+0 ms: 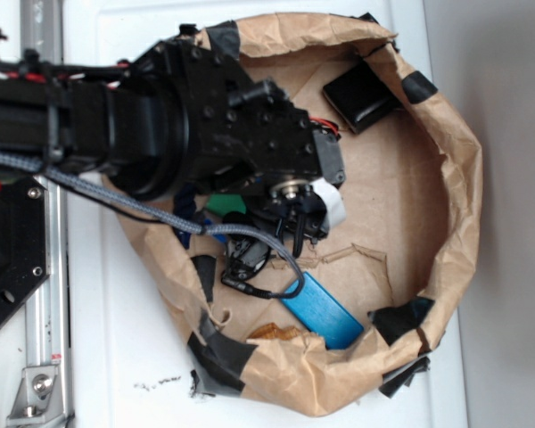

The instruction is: Grab the green block.

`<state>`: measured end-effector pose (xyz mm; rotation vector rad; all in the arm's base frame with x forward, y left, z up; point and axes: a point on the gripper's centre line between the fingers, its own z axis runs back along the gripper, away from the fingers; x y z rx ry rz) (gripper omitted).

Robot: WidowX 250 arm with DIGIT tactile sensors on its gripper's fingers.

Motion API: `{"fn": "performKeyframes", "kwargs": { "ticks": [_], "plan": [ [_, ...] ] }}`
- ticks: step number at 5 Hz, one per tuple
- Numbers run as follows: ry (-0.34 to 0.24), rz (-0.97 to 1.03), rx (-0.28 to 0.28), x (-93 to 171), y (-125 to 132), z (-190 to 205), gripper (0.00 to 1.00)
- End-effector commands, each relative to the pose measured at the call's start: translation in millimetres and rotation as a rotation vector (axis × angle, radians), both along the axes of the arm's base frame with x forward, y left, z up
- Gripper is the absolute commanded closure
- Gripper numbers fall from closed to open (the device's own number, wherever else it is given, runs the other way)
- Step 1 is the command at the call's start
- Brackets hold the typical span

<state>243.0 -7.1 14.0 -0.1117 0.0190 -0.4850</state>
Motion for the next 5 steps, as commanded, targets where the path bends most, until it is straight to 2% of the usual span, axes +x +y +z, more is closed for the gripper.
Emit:
{"fn": "performKeyframes", "kwargs": {
  "ticks": [1, 2, 3, 4, 5],
  "plan": [
    [-0.196, 0.149, 0.062, 29.7, 5.9, 81.5, 1.00],
    [-0.238, 0.224, 0.026, 41.1, 6.9, 132.8, 1.00],
    [-0.266, 0.397, 0.054, 40.5, 3.0, 183.2, 1.00],
    [-0.222, 0.602, -0.030, 33.9, 1.4, 178.7, 1.00],
    [-0.208, 0.705, -0.016, 30.4, -0.6, 178.3, 1.00]
  ]
}}
